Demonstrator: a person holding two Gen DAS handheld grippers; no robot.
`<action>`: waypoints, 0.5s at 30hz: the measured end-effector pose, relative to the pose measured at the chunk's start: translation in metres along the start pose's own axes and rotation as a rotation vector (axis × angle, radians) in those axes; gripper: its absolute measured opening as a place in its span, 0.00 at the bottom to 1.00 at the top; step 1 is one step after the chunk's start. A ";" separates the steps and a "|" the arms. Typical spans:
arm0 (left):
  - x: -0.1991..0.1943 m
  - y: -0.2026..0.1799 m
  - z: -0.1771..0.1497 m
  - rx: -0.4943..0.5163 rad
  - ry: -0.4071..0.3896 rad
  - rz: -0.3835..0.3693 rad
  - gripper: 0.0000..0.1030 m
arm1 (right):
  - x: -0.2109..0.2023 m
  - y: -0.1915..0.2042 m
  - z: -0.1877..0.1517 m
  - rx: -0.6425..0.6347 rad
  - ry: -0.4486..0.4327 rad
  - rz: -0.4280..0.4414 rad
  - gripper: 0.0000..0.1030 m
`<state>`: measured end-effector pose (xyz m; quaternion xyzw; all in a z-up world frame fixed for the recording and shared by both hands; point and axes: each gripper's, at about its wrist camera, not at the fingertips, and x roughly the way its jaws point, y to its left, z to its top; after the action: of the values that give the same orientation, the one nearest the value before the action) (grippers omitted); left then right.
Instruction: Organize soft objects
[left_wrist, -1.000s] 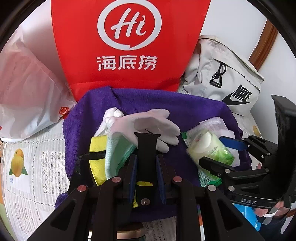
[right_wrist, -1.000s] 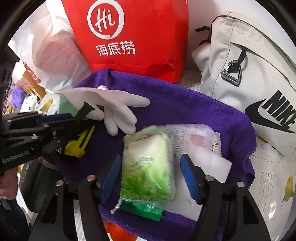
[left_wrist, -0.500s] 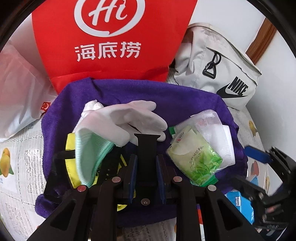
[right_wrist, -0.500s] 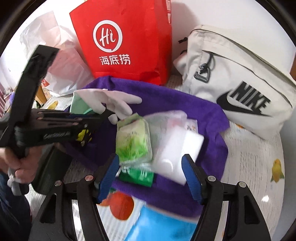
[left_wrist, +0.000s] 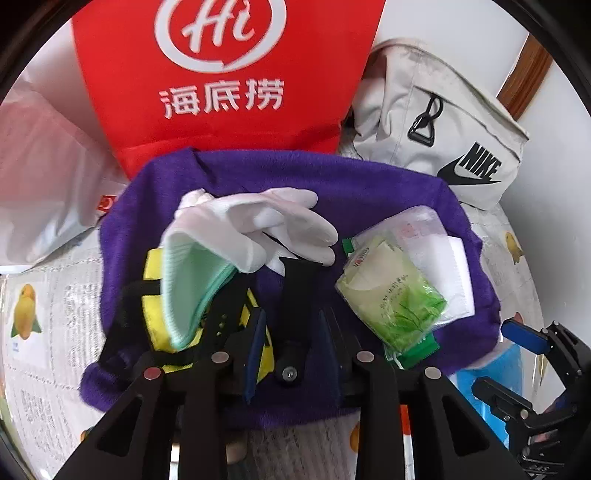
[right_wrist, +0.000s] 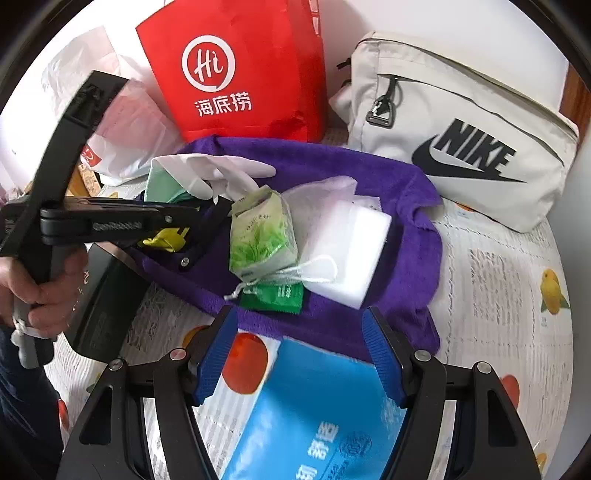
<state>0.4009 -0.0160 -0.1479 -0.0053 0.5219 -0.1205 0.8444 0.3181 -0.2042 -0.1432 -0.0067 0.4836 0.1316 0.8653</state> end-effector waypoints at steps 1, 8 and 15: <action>-0.006 0.001 -0.002 -0.007 -0.008 -0.001 0.31 | -0.003 -0.001 -0.002 0.007 0.000 0.000 0.67; -0.047 0.010 -0.018 -0.018 -0.053 0.057 0.47 | -0.028 -0.001 -0.016 0.032 -0.019 -0.029 0.67; -0.086 0.028 -0.054 -0.034 -0.098 0.146 0.59 | -0.053 0.003 -0.040 0.056 -0.028 -0.052 0.67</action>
<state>0.3221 0.0353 -0.1010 0.0124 0.4811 -0.0494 0.8752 0.2577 -0.2185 -0.1191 0.0067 0.4748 0.0955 0.8749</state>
